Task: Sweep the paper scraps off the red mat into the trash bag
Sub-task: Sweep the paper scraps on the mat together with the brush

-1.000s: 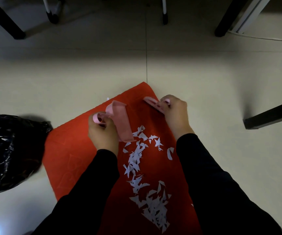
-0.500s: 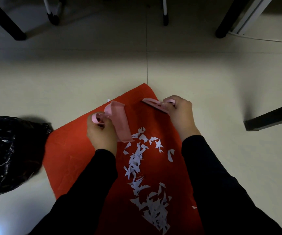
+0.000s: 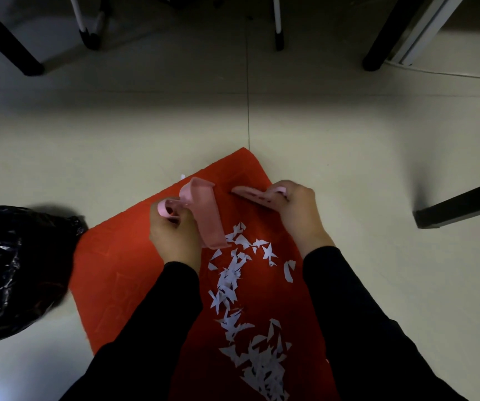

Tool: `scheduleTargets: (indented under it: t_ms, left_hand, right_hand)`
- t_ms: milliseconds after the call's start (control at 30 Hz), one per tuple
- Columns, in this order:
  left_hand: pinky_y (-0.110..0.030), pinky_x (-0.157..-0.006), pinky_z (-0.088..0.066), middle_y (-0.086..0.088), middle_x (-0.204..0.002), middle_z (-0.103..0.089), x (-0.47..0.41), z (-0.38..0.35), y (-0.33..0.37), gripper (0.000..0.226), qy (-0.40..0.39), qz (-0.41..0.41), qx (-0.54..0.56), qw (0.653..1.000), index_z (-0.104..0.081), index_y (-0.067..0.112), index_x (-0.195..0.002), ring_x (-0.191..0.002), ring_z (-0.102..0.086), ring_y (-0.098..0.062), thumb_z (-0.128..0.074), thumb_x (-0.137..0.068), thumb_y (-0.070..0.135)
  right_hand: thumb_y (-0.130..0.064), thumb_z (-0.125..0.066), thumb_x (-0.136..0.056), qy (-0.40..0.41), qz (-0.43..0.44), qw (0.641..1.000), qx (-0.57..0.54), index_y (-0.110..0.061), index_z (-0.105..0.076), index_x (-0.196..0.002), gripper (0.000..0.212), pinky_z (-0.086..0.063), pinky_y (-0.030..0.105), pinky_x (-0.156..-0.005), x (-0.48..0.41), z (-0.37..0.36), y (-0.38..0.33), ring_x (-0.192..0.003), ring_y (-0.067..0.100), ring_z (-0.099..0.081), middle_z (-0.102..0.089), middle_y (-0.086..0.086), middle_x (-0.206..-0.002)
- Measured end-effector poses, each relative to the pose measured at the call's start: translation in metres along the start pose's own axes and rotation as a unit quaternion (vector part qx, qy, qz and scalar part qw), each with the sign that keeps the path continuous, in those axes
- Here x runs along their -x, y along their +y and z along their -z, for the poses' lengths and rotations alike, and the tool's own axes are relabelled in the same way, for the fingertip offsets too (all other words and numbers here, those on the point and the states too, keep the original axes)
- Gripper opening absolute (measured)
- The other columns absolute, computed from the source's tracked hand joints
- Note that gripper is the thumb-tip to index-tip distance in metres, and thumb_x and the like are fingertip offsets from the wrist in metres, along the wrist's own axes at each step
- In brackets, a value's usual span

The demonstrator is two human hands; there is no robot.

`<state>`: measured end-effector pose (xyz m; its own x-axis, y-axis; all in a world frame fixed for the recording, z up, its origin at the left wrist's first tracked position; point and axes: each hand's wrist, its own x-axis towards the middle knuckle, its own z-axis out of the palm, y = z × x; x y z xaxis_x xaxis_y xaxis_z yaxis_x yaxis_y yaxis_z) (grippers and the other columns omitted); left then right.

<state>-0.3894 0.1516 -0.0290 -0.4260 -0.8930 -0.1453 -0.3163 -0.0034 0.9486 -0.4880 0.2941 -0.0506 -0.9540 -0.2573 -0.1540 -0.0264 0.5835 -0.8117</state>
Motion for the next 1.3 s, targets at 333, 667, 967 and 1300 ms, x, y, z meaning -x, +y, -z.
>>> scheduleTargets:
  t_ms: [333, 667, 967, 1300]
  left_hand:
    - [-0.003, -0.051, -0.04, 0.01, -0.073, -0.051, 0.0, 0.003, -0.002, 0.009, -0.004, -0.001, 0.0, 1.0, -0.051, 0.015, -0.092, -0.064, -0.048, -0.002, -0.046, -0.093, 0.007]
    - [-0.001, -0.048, -0.038, 0.009, -0.072, -0.05, -0.001, 0.005, 0.005, 0.009, -0.007, -0.008, 0.006, 1.0, -0.05, 0.013, -0.092, -0.062, -0.047, -0.004, -0.044, -0.094, 0.007]
    - [-0.002, -0.047, -0.037, 0.008, -0.071, -0.049, 0.003, 0.0, 0.002, 0.01, -0.009, 0.003, 0.007, 1.0, -0.049, 0.015, -0.091, -0.061, -0.046, -0.003, -0.044, -0.094, 0.007]
    - [-0.001, -0.047, -0.037, 0.009, -0.071, -0.048, 0.003, 0.003, 0.006, 0.009, -0.007, 0.001, 0.003, 1.0, -0.049, 0.013, -0.091, -0.061, -0.046, -0.003, -0.043, -0.095, 0.008]
  right_hand:
    - [-0.013, -0.059, -0.09, -0.056, -0.046, 0.996, 0.043, -0.004, -0.068, -0.102, 0.018, -0.041, 0.019, -0.07, 0.0, -0.014, 0.004, -0.088, 0.024, -0.06, -0.066, 0.017, -0.103]
    - [-0.015, -0.054, -0.093, 0.077, -0.017, 0.997, 0.024, -0.002, -0.067, -0.093, 0.019, -0.041, 0.013, -0.058, -0.004, 0.02, -0.01, -0.069, 0.018, -0.056, -0.063, 0.009, -0.08]
    - [-0.028, -0.051, -0.095, 0.024, -0.083, 0.994, 0.072, 0.001, -0.062, -0.088, 0.031, -0.039, 0.018, -0.052, -0.003, -0.005, -0.009, -0.055, 0.015, -0.049, -0.055, 0.006, -0.071]
    - [-0.018, -0.05, -0.095, 0.056, -0.06, 0.994, 0.068, -0.003, -0.062, -0.089, 0.02, -0.034, 0.016, -0.048, -0.012, 0.024, -0.013, -0.056, 0.014, -0.049, -0.06, 0.009, -0.074]
